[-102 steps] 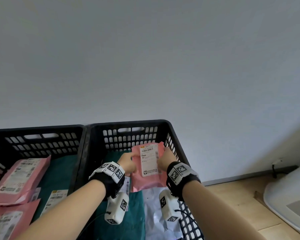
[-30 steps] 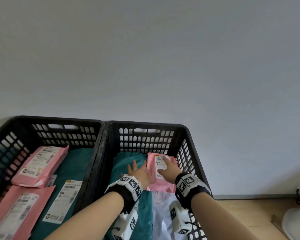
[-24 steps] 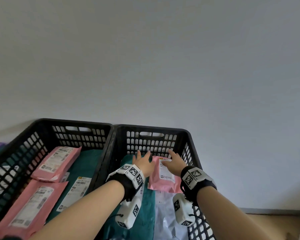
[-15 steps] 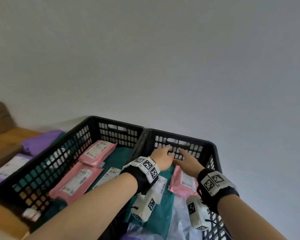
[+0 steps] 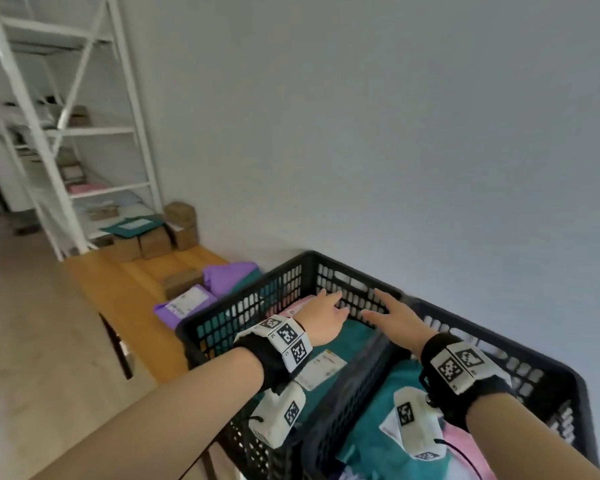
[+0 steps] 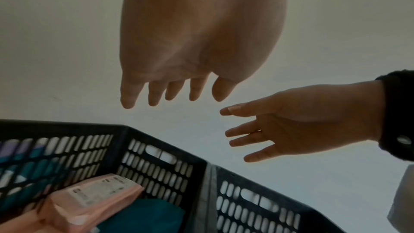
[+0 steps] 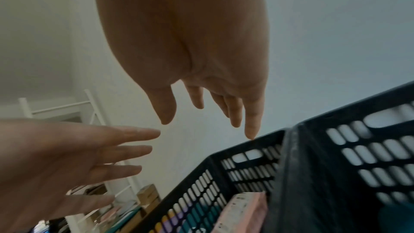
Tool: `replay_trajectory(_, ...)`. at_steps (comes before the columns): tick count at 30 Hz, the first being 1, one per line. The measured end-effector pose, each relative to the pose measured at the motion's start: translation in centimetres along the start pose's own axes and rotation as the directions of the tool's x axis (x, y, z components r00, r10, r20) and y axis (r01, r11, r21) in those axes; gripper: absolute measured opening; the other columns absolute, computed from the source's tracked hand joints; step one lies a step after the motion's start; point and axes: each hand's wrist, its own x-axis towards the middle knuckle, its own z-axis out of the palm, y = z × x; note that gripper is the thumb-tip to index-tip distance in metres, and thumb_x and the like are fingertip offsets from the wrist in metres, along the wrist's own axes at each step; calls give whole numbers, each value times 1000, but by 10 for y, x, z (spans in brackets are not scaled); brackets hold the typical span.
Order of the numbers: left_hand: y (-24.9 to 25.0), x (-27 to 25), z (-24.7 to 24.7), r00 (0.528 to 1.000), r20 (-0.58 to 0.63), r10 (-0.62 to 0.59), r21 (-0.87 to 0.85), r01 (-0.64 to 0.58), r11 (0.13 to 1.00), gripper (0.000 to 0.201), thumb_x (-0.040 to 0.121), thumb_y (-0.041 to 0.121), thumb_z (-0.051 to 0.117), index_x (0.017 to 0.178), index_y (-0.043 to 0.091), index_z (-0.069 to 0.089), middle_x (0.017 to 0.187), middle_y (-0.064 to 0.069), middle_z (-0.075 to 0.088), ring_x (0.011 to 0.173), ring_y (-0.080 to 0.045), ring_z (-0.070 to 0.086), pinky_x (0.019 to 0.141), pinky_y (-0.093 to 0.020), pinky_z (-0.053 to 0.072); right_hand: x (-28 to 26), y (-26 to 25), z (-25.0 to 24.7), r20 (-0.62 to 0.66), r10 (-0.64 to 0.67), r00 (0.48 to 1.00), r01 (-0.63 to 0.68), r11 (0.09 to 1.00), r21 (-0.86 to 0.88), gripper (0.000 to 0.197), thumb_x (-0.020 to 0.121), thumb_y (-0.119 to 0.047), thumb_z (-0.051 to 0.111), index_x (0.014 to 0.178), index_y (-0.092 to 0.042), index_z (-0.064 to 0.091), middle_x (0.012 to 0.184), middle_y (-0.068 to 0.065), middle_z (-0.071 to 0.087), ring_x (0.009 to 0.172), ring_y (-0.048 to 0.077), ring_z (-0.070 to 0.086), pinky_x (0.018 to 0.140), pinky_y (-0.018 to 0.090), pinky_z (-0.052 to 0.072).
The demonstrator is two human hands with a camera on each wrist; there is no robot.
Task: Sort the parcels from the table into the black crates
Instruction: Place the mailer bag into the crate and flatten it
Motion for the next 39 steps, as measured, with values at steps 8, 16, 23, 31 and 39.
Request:
replay_trajectory(8, -78, -32, -74, 988, -153, -2, -84, -11, 996, 40, 102, 24, 38, 141, 14, 41, 137, -8, 50, 121, -22, 50, 98, -22, 35, 39, -86, 84, 70, -68, 995, 68, 998, -6, 64, 96, -22, 54, 151, -10, 22, 153, 8, 31, 140, 21, 31, 111, 28, 24)
replay_trajectory(16, -211, -44, -159, 982, -168, -85, -124, 64, 990, 48, 101, 28, 39, 146, 13, 33, 138, -17, 49, 122, -32, 51, 90, -29, 40, 79, -169, 208, 95, -83, 992, 82, 997, 8, 54, 95, -18, 56, 144, -7, 35, 130, 6, 51, 115, 21, 51, 83, 16, 37)
replay_trajectory(23, -344, -56, -215, 979, -129, -157, -185, 132, 974, 48, 100, 26, 42, 145, 10, 34, 146, -11, 41, 133, -23, 41, 107, -29, 31, 112, -225, 317, 119, -5, 993, 5, 1000, 4, 60, 95, -23, 56, 147, -13, 29, 128, 7, 49, 96, 11, 41, 62, 7, 30)
replay_trajectory(31, -473, -67, -225, 961, -57, -271, -217, 253, 943, 47, 101, 22, 42, 146, 13, 31, 152, -6, 33, 137, -22, 34, 104, -25, 28, 128, -254, 418, 152, 96, 984, -84, 993, -80, 48, 95, -13, 53, 139, -3, 39, 138, 18, 47, 126, 29, 44, 93, 27, 36)
replay_trajectory(39, -543, -42, -224, 929, 53, -367, -272, 367, 890, 51, 101, 29, 41, 149, 22, 25, 156, 0, 24, 142, -20, 26, 113, -34, 25, 177, -231, 477, 197, 138, 971, -123, 989, -86, 41, 96, -12, 52, 134, -1, 45, 112, 8, 56, 108, 27, 51, 84, 27, 37)
